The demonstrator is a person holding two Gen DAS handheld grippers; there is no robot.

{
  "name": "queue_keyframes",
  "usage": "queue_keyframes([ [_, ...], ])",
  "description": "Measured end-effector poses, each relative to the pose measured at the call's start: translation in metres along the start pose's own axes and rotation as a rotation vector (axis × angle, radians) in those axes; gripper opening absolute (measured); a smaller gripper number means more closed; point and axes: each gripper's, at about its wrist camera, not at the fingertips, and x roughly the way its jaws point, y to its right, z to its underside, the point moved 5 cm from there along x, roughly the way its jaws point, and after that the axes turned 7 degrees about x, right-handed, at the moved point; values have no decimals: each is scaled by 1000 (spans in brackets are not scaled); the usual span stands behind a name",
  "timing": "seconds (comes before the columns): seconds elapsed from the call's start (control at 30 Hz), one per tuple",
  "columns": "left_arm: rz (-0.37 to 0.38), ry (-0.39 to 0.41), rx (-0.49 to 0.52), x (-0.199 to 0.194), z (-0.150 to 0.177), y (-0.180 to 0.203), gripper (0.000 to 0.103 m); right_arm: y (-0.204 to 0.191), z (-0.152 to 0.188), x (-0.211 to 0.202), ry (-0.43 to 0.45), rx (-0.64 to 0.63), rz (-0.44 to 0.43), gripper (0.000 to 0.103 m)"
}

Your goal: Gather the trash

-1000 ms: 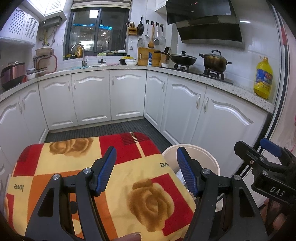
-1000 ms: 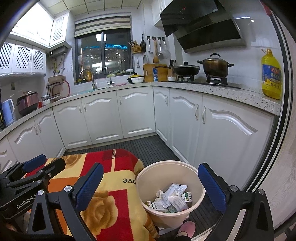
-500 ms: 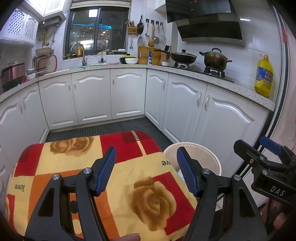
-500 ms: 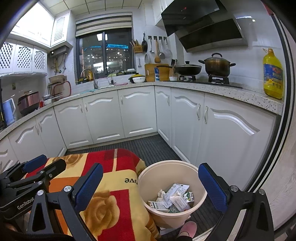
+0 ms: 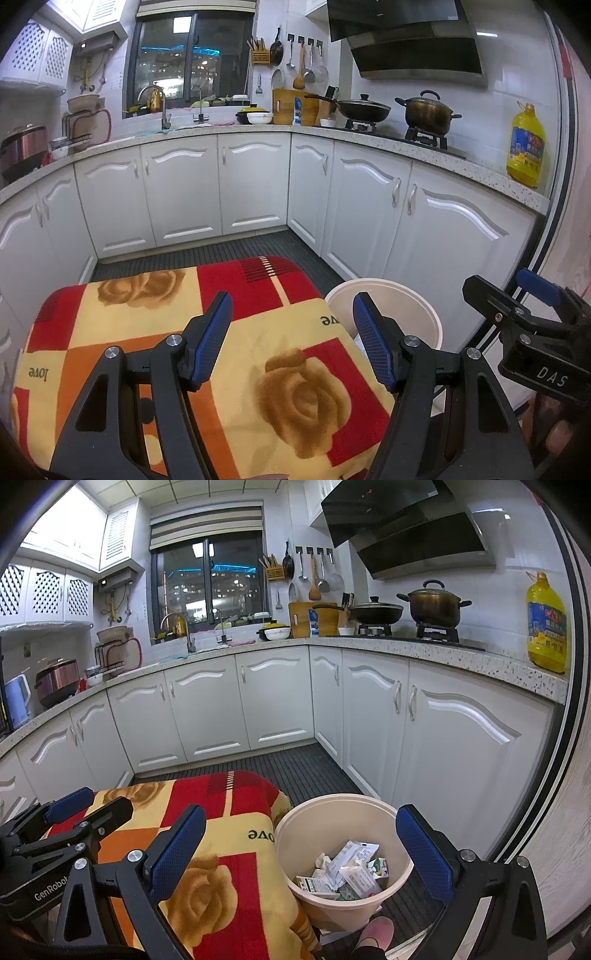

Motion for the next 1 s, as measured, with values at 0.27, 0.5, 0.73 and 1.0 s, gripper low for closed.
queue_keyframes([
  [0.27,10,-15,7,4,1,3,67,4,2,5,-9,5,1,102],
  [0.5,8,-16,10,6,1,3,67,8,4,8,-18,10,2,102],
  [0.73,13,-20,13,9,2,4,67,9,4,11,-27,7,3,102],
  [1.0,27,-25,2,12,5,5,67,9,5,15,-40,4,2,102],
])
